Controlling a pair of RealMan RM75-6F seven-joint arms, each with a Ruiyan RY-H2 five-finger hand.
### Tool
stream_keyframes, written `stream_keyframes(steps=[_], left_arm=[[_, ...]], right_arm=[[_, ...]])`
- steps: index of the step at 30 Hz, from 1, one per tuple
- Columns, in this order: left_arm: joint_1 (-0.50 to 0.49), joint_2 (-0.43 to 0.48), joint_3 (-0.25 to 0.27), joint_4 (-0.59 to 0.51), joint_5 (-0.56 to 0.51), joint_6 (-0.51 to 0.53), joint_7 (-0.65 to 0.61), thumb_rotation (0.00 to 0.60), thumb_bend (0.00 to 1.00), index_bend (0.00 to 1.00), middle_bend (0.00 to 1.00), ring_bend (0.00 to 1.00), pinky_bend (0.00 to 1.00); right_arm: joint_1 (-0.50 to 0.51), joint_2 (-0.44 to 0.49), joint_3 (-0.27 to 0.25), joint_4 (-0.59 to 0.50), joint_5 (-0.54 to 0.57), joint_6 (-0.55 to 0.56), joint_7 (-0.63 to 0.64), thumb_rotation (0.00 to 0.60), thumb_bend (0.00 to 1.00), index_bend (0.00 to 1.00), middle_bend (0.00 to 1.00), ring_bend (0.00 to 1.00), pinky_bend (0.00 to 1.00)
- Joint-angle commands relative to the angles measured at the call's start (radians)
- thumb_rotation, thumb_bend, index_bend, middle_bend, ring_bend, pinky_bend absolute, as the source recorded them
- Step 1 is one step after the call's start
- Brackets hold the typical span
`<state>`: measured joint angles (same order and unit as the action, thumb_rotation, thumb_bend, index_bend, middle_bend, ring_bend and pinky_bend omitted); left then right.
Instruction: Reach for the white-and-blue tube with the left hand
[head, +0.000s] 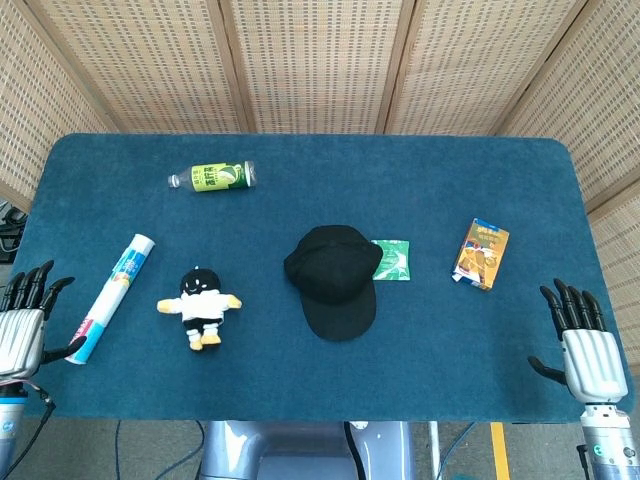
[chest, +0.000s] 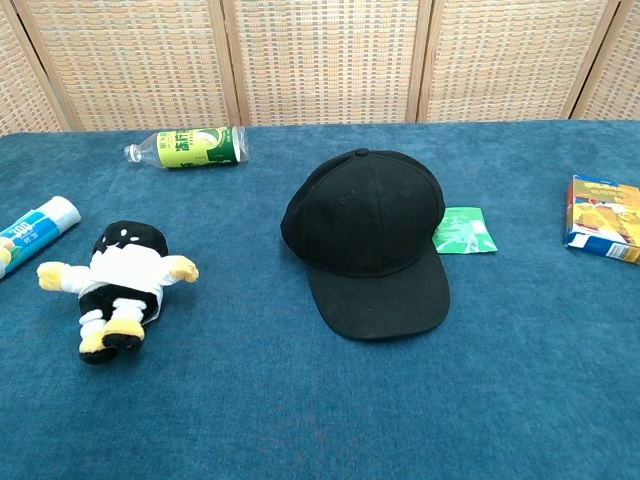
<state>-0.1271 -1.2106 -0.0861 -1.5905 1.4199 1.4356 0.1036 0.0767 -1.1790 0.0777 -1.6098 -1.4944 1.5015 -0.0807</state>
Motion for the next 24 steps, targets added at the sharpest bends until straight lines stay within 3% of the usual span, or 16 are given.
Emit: stream_keyframes(steps=[1,4,8,13,24], left_arm=[[-0.033,-0.008,-0.013,0.0,-0.036,-0.061,0.004,0.6,0.22,0.29,0.0,0.0,0.0],[-0.064,-0.011,-0.024,-0.004,-0.076,-0.126,0.018,0.6,0.22,0.35,0.0,0.0,0.0],[-0.11,-0.024,-0.043,0.005,-0.141,-0.215,0.039,0.6,0.22,0.36,0.0,0.0,0.0],[-0.164,-0.069,-0.067,0.038,-0.196,-0.293,0.059,0.6,0.3,0.36,0.0,0.0,0.0],[-0.238,-0.154,-0.091,0.048,-0.282,-0.361,0.122,0.6,0.3,0.4,0.0,0.0,0.0]], right_arm=[[0.0,0.0,0.0,0.001,-0.001,0.001,0.003,0.6,0.09,0.0,0.0,0.0,0.0],[0.0,-0.002,-0.002,0.002,-0.006,0.002,0.005,0.6,0.09,0.0,0.0,0.0,0.0],[0.0,-0.004,-0.005,0.003,-0.01,0.0,0.005,0.6,0.09,0.0,0.0,0.0,0.0],[0.001,-0.004,-0.006,0.001,-0.012,-0.001,0.009,0.6,0.09,0.0,0.0,0.0,0.0],[0.001,-0.005,-0.007,0.001,-0.015,-0.001,0.011,0.6,0.09,0.0,0.0,0.0,0.0]])
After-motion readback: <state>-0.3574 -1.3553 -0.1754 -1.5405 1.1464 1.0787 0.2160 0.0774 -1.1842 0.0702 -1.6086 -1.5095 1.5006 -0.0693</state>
